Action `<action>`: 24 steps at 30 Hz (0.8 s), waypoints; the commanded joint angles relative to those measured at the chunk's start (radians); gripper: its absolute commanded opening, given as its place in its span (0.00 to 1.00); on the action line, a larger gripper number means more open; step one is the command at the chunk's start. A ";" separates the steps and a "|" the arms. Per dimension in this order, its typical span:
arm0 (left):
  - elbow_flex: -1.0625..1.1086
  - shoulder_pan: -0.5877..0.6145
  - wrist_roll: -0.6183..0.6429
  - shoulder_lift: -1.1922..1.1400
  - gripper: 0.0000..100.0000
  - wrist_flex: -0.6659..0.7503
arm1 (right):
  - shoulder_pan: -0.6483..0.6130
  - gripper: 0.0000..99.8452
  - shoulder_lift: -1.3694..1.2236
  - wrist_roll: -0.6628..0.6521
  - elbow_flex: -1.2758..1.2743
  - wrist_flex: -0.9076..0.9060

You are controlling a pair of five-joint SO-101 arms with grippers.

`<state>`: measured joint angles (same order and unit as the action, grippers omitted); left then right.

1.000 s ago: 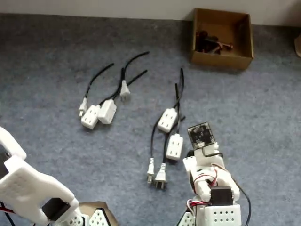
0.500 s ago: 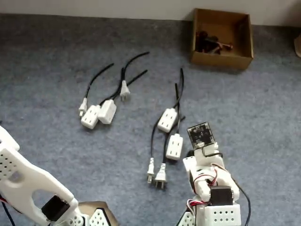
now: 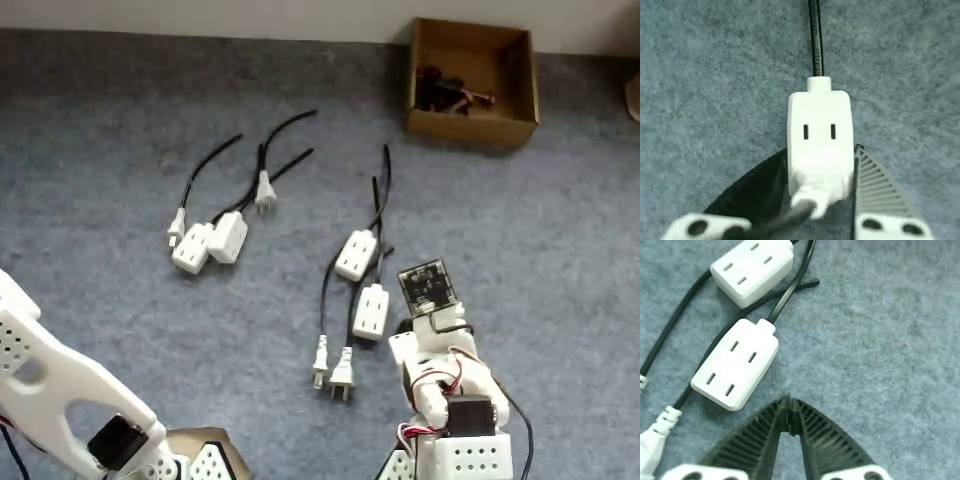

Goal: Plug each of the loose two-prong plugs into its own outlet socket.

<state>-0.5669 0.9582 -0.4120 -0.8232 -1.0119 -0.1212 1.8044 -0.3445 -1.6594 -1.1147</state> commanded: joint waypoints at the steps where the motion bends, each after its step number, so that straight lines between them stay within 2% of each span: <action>1: -0.045 -0.045 0.017 0.008 0.20 -0.031 | -0.013 0.01 0.012 -0.015 0.005 0.021; 11: -0.179 -0.081 0.017 0.010 0.20 -0.219 | -0.013 0.01 0.012 -0.034 0.005 0.021; 24: -0.199 -0.056 -0.049 0.012 0.20 -0.272 | -0.013 0.01 0.012 -0.035 0.005 0.021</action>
<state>-0.7158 0.9106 -0.4488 -0.8263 -1.2620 -0.1212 1.8044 -0.3644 -1.6594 -1.1147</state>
